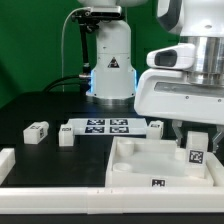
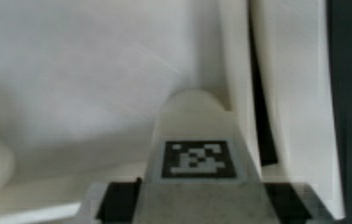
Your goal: Assemble one leg
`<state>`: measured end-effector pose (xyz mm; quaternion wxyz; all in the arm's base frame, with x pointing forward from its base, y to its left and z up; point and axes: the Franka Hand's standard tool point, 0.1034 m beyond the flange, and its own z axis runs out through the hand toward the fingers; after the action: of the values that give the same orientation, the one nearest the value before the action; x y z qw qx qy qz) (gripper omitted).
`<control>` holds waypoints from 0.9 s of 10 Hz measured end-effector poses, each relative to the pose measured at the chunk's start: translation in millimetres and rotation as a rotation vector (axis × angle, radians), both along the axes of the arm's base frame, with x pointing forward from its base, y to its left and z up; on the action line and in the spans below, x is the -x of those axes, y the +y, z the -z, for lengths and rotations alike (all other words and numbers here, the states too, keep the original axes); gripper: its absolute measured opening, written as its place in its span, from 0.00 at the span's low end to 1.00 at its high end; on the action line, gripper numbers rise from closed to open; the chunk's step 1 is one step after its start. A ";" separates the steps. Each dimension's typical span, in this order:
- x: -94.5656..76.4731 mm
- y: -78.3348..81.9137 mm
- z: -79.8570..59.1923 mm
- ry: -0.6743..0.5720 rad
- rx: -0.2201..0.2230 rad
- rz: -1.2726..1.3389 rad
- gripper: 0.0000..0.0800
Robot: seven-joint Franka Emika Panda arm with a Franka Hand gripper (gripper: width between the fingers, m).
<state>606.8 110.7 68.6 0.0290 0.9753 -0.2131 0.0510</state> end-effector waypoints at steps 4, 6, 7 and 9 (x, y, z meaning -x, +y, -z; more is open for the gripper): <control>6.2 -24.7 0.4 -0.003 0.042 0.386 0.38; 9.5 -28.6 0.9 -0.011 0.037 0.561 0.51; 9.4 -26.7 1.1 -0.012 0.032 0.569 0.51; 9.5 -26.8 1.2 -0.011 0.033 0.569 0.79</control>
Offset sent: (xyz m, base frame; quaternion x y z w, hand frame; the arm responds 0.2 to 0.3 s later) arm 0.0036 -0.0052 -0.0053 -0.0178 0.0130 0.2925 0.9560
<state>597.3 83.9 67.4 0.0566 0.8755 -0.4773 0.0498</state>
